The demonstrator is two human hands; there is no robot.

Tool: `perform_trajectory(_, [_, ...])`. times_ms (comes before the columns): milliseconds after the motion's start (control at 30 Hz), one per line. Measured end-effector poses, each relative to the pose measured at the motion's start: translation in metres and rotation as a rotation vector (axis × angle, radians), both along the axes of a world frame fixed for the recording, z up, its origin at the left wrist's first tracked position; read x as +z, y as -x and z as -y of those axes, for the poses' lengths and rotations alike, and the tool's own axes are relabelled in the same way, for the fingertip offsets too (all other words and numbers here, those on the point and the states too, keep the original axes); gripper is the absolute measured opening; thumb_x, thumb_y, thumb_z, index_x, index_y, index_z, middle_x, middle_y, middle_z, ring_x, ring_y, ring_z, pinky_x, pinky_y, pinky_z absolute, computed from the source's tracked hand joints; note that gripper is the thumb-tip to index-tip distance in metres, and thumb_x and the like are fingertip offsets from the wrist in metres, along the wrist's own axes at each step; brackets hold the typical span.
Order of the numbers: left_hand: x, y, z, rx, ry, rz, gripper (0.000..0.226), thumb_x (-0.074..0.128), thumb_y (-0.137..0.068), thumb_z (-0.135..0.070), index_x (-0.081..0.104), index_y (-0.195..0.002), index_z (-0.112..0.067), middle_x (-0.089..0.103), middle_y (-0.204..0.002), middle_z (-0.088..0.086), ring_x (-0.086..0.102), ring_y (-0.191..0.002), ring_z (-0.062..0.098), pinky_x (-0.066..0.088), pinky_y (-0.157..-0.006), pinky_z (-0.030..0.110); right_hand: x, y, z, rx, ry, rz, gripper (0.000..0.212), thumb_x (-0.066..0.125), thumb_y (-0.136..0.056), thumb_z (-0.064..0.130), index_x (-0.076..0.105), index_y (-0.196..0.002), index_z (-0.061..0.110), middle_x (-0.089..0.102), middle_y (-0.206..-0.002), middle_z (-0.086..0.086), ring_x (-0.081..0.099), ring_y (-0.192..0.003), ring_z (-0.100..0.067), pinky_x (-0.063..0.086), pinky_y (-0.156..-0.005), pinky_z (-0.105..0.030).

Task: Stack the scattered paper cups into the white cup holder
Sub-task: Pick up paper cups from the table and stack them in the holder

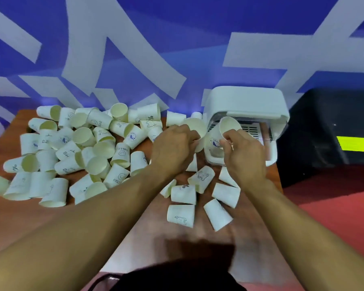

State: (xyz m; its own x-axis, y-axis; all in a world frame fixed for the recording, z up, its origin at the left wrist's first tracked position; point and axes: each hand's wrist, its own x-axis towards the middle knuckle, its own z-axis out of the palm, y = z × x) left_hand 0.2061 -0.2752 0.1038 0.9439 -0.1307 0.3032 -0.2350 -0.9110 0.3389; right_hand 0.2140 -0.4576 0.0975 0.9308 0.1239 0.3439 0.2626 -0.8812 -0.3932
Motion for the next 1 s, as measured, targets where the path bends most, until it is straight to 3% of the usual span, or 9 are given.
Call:
perform_trajectory(67, [0.000,-0.010,0.024,-0.025,0.018,-0.007,0.024,0.055,-0.090,-0.037,0.074,-0.089,-0.023,0.066,-0.084,0.000,0.058,-0.077,0.025,0.050,-0.059,0.037,0.000,-0.004,0.023,-0.023,0.010,0.004,0.009,0.061,-0.091,0.018,0.064,-0.090,0.010,0.060,-0.082,-0.008,0.058,-0.070,-0.031,0.045,-0.069,-0.045])
perform_trajectory(233, [-0.008,-0.032,0.065,-0.063,0.025,-0.041,0.016,0.061,-0.091,-0.032,0.074,-0.093,-0.024,0.068,-0.090,-0.002,0.062,-0.079,0.023,0.052,-0.061,0.037,-0.010,-0.024,0.063,-0.065,-0.005,0.019,0.006,0.063,-0.089,0.014,0.066,-0.087,0.009,0.062,-0.083,-0.008,0.059,-0.063,-0.031,0.049,-0.061,-0.036])
perform_trajectory(367, [-0.022,-0.049,0.080,-0.063,-0.025,-0.060,0.017,0.061,-0.092,-0.031,0.075,-0.096,-0.023,0.069,-0.093,-0.001,0.063,-0.080,0.021,0.054,-0.062,0.035,-0.025,-0.040,0.080,-0.071,-0.028,0.041,0.003,0.066,-0.085,0.010,0.067,-0.084,0.007,0.063,-0.081,-0.008,0.060,-0.063,-0.031,0.053,-0.076,-0.046])
perform_trajectory(467, [-0.032,-0.059,0.084,-0.050,-0.057,-0.072,0.017,0.060,-0.089,-0.030,0.075,-0.093,-0.021,0.067,-0.089,-0.001,0.062,-0.077,0.023,0.053,-0.059,0.036,-0.038,-0.049,0.087,-0.071,-0.011,0.001,0.004,0.068,-0.083,0.008,0.067,-0.080,0.005,0.061,-0.079,-0.009,0.061,-0.063,-0.035,0.055,-0.068,-0.047])
perform_trajectory(567, [-0.043,-0.065,0.086,-0.042,-0.063,-0.090,0.016,0.060,-0.089,-0.029,0.074,-0.092,-0.021,0.067,-0.089,0.000,0.062,-0.077,0.024,0.053,-0.057,0.036,-0.052,-0.058,0.093,-0.059,0.041,-0.077,0.006,0.068,-0.083,0.007,0.067,-0.078,0.004,0.059,-0.078,-0.010,0.058,-0.061,-0.034,0.049,-0.049,-0.039])
perform_trajectory(833, [-0.062,-0.071,0.092,-0.068,-0.053,-0.117,0.016,0.061,-0.091,-0.025,0.075,-0.096,-0.020,0.069,-0.093,0.000,0.062,-0.079,0.024,0.054,-0.058,0.036,-0.084,-0.076,0.099,0.051,0.131,-0.369,0.019,0.053,-0.094,0.016,0.067,-0.084,0.008,0.054,-0.088,-0.006,0.057,-0.077,-0.029,0.046,-0.062,-0.037])
perform_trajectory(1000, [-0.072,-0.074,0.094,-0.092,-0.064,-0.136,0.019,0.057,-0.095,-0.026,0.073,-0.091,-0.018,0.066,-0.088,0.000,0.057,-0.075,0.023,0.050,-0.054,0.036,-0.098,-0.081,0.097,0.055,0.124,-0.400,0.016,0.054,-0.089,0.008,0.069,-0.081,0.008,0.053,-0.084,-0.007,0.056,-0.071,-0.032,0.028,-0.057,-0.029])
